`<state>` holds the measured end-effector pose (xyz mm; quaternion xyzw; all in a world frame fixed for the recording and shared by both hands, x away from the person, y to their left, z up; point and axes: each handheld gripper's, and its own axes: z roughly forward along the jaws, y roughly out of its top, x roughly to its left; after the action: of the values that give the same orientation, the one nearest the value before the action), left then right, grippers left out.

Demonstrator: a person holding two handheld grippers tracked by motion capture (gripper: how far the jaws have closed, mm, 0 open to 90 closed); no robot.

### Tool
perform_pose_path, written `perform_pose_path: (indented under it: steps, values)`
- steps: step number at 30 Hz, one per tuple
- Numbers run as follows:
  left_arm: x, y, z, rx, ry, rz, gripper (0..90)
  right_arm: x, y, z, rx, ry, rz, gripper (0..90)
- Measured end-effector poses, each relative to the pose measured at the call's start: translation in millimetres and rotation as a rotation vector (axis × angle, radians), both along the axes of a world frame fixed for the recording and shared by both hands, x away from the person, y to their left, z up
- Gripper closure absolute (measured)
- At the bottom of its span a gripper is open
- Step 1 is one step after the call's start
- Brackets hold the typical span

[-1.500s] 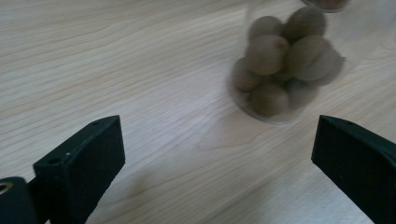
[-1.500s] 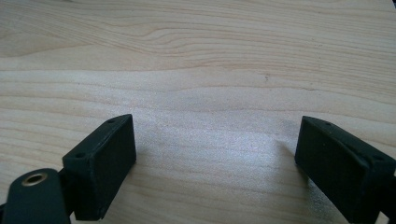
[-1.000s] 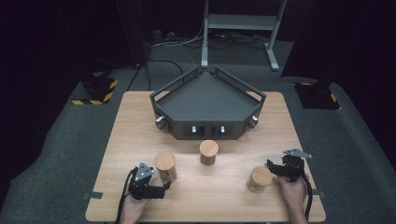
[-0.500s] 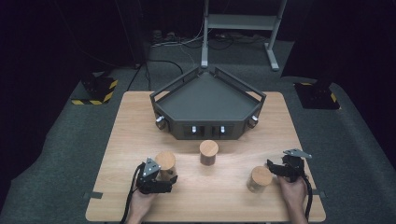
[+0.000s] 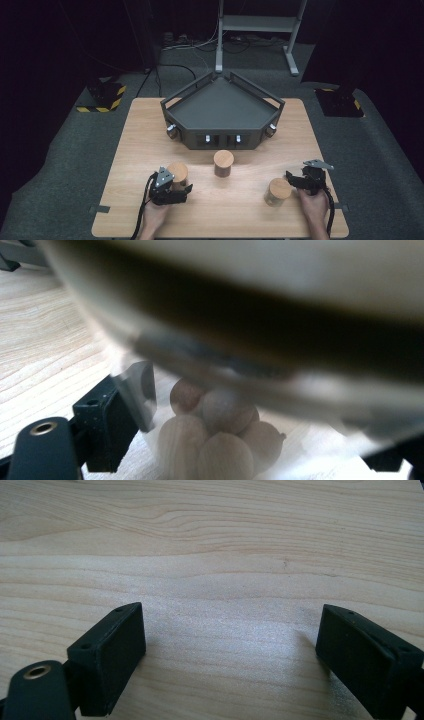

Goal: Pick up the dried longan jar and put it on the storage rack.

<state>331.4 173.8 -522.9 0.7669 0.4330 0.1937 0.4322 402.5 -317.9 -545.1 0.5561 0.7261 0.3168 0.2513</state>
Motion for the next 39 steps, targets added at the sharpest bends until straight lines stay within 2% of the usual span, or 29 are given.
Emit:
perform_pose_path:
  steps: [9, 16, 30, 39]
  values:
    - [-0.3, -4.9, 0.8, 0.030, -0.031, 0.024, 19.3, -0.1, 0.1, -0.1, 0.001, 0.000, -0.001, 12.5]
    - [-0.1, -2.9, 1.3, 0.024, -0.043, 0.032, 24.7, -0.2, 0.1, 0.0, 0.000, 0.000, -0.001, 12.5]
    - [-2.8, -4.5, 1.6, 0.051, -0.083, 0.039, 26.4, -0.1, 0.1, 0.0, 0.001, 0.000, -0.001, 12.5]
    - [-0.8, 0.9, 9.2, 0.011, -0.086, 0.039, 26.5, -0.1, 0.1, 0.0, 0.001, 0.000, -0.001, 12.5]
